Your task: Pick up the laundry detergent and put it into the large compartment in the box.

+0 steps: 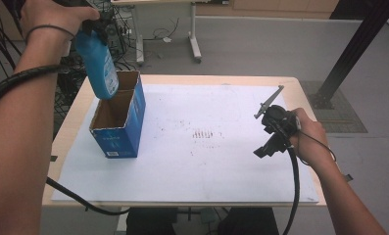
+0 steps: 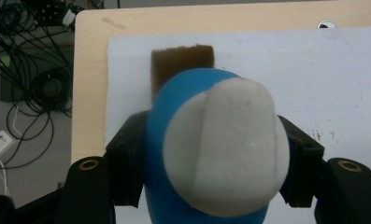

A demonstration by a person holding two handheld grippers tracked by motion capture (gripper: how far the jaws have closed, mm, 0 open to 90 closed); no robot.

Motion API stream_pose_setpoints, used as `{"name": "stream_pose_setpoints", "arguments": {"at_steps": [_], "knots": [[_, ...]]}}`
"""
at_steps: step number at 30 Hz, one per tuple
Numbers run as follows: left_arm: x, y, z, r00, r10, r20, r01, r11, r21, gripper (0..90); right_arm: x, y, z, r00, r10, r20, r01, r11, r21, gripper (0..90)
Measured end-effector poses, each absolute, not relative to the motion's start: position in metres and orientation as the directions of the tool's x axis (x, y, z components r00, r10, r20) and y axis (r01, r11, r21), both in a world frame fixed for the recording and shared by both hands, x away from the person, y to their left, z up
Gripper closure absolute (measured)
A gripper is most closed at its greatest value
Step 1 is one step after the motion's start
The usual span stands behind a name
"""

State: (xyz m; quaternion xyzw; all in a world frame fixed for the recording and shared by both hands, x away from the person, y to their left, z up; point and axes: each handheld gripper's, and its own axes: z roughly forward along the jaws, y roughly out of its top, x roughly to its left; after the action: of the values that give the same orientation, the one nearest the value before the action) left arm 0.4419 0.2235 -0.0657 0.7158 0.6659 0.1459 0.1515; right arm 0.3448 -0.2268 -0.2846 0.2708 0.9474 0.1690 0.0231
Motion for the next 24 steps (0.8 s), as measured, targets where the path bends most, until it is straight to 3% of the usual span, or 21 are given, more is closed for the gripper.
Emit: {"name": "stream_pose_setpoints", "arguments": {"at_steps": [24], "knots": [[0.444, 0.223, -0.117, 0.077, 0.997, -0.003, 0.926, -0.070, 0.372, 37.8, 0.346, -0.222, -0.287, -0.859, 0.510, 0.051, 0.497, 0.803, 0.329, 5.9]]}}
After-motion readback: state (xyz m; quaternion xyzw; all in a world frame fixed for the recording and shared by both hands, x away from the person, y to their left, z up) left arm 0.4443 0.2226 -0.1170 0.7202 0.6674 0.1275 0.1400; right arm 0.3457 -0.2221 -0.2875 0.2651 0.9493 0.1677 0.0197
